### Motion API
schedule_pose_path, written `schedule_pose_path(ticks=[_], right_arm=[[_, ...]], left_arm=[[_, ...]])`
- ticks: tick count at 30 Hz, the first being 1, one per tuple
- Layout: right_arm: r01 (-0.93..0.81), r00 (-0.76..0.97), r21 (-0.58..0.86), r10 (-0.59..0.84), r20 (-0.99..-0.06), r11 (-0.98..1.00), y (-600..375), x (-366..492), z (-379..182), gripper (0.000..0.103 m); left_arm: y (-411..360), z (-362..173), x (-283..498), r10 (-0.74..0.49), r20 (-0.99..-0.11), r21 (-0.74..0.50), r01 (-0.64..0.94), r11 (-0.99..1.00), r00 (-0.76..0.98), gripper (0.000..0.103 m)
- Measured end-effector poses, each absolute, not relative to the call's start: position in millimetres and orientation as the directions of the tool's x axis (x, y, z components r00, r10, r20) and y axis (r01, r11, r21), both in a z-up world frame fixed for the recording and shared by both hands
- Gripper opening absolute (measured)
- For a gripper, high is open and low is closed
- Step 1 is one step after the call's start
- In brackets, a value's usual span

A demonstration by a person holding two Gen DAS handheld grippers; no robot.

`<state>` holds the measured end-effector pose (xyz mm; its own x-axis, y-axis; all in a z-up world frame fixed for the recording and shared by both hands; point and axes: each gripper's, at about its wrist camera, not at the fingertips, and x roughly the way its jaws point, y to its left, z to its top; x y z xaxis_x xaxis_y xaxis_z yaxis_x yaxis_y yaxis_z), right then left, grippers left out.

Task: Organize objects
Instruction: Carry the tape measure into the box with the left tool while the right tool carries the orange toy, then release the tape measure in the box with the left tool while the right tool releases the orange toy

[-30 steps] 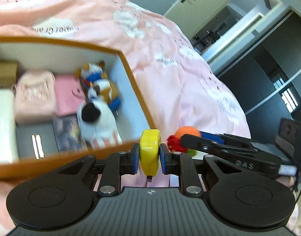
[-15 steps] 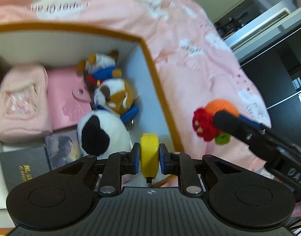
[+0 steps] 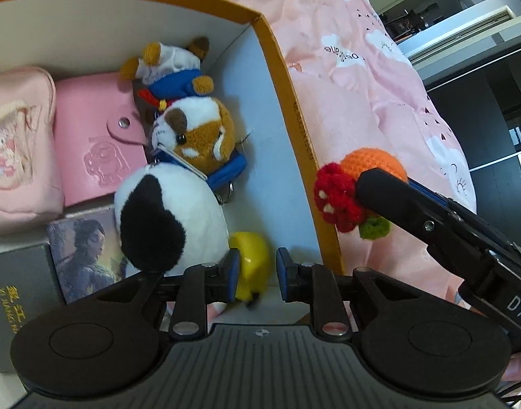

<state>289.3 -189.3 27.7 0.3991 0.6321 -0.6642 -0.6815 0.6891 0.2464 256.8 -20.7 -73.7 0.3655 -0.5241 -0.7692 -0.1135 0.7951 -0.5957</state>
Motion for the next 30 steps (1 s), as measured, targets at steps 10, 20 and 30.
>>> schedule_pose_path(ticks=[10,20,30], right_arm=[[-0.725,0.402,0.21,0.651,-0.644,0.656,-184,281,32,0.043],[-0.868,0.41,-0.093,0.599,-0.688,0.487,-140,253,23,0.043],[-0.882,0.452,-0.292,0.491,-0.744,0.369,-115,248,-4,0.044]], left_arm=[[21,-39,224,-0.479,-0.7,-0.618,-0.113,0.778,0.53,0.026],[50,-23,203,-0.385,-0.701,-0.582,-0.169,0.796,0.6,0.029],[51,-27,197,-0.373,-0.705,-0.579,-0.186,0.794,0.604,0.03]])
